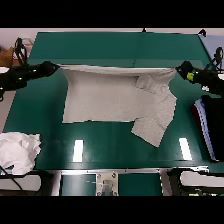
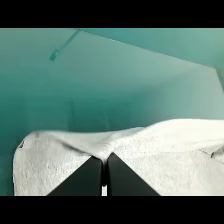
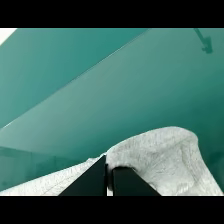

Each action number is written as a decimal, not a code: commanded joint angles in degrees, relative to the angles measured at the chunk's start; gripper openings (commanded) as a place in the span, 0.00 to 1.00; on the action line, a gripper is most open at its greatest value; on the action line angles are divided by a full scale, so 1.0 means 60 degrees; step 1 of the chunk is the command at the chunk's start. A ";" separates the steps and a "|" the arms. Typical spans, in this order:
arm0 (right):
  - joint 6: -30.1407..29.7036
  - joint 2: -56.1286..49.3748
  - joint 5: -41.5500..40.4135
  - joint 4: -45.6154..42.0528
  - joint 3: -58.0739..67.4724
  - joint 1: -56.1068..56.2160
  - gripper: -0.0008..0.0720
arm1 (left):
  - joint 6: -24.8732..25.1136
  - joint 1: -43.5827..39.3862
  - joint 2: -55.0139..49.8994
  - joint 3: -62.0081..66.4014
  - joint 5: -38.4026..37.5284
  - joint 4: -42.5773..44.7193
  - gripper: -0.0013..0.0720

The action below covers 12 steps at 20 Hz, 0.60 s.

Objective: Fold the shirts.

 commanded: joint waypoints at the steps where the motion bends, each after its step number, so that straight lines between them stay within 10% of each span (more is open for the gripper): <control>1: -0.0022 -0.0885 -0.0007 -0.0211 0.0699 -0.0084 0.03 | 0.0397 -0.0095 -0.0576 0.0266 0.0259 -0.0058 0.05; 7: -0.0015 -0.0885 0.2146 -0.2535 0.0244 -0.1060 0.03 | -0.2051 -0.0211 -0.0659 0.0251 -0.0834 0.3967 0.05; 12: -0.0055 -0.0889 0.2044 -0.2798 -0.0823 -0.1056 0.03 | -0.2404 -0.0991 -0.1151 -0.0022 -0.1177 0.4535 0.05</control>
